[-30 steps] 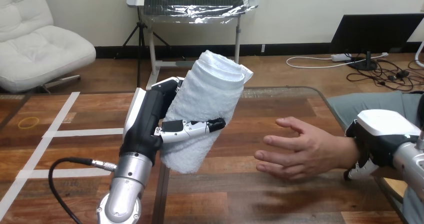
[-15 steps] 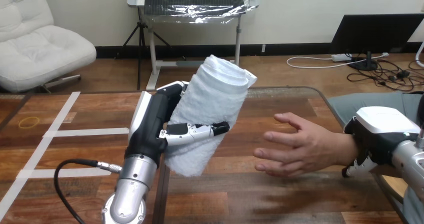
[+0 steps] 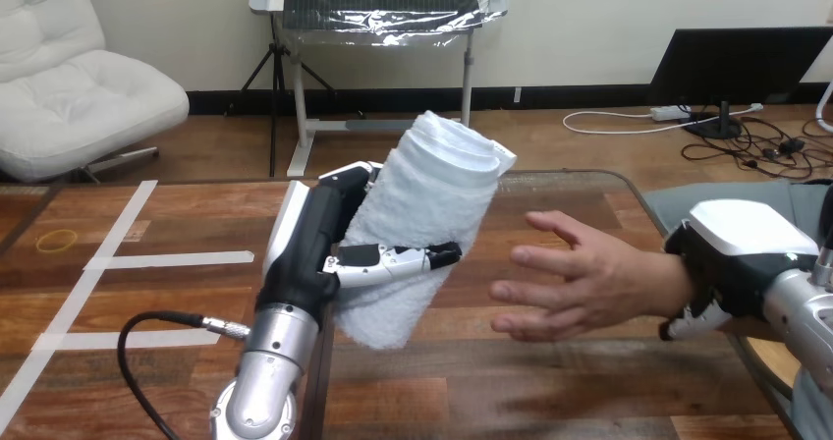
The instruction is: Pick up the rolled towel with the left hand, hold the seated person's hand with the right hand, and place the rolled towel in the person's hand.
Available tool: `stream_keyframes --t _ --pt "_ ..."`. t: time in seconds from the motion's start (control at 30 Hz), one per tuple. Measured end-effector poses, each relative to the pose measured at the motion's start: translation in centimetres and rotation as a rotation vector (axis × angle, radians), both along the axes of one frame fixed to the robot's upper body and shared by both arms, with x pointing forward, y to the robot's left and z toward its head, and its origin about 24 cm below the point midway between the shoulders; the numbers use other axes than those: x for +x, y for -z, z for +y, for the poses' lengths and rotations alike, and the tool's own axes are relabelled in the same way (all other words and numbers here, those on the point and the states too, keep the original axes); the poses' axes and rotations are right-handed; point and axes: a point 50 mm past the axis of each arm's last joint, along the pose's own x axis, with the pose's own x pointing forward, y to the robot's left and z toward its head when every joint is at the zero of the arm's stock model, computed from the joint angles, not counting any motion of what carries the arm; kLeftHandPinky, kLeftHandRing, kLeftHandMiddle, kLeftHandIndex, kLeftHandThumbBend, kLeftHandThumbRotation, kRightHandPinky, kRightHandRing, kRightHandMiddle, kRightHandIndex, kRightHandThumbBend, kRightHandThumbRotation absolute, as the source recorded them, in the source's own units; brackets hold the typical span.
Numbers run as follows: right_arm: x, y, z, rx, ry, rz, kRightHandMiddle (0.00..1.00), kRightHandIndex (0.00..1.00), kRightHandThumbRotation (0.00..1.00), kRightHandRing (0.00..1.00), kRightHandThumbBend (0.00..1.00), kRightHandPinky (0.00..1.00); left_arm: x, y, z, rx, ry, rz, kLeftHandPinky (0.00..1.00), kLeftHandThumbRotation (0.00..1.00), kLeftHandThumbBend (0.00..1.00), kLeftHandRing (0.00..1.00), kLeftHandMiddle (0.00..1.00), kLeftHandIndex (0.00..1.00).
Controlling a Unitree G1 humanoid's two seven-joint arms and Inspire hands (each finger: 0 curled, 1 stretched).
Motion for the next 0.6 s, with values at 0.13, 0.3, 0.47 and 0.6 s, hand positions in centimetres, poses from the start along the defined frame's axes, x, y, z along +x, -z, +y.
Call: stream_keyframes --t 0.13,0.3,0.47,0.6 --pt "0.0 -0.3 0.4 0.009 -0.016 -0.015 0.35 0.42 0.0 0.26 0.63 0.18 0.0 0.0 -0.2 -0.004 0.005 0.002 0.38 0.0 0.6 0.41 0.43 0.51" --pt "0.1 -0.8 0.8 0.015 -0.034 -0.031 0.35 0.41 0.0 0.25 0.62 0.18 0.1 0.0 -0.6 -0.004 0.012 0.004 0.38 0.0 0.6 0.4 0.43 0.51" --pt "0.2 -1.2 1.3 0.016 -0.052 -0.039 0.35 0.41 0.0 0.25 0.61 0.17 0.1 -0.2 -0.9 -0.006 0.021 0.0 0.38 0.0 0.6 0.4 0.43 0.51" --pt "0.2 -1.6 1.7 0.016 -0.062 -0.045 0.35 0.41 0.0 0.25 0.61 0.17 0.3 -0.4 -1.1 -0.013 0.021 -0.008 0.38 0.0 0.6 0.4 0.43 0.51"
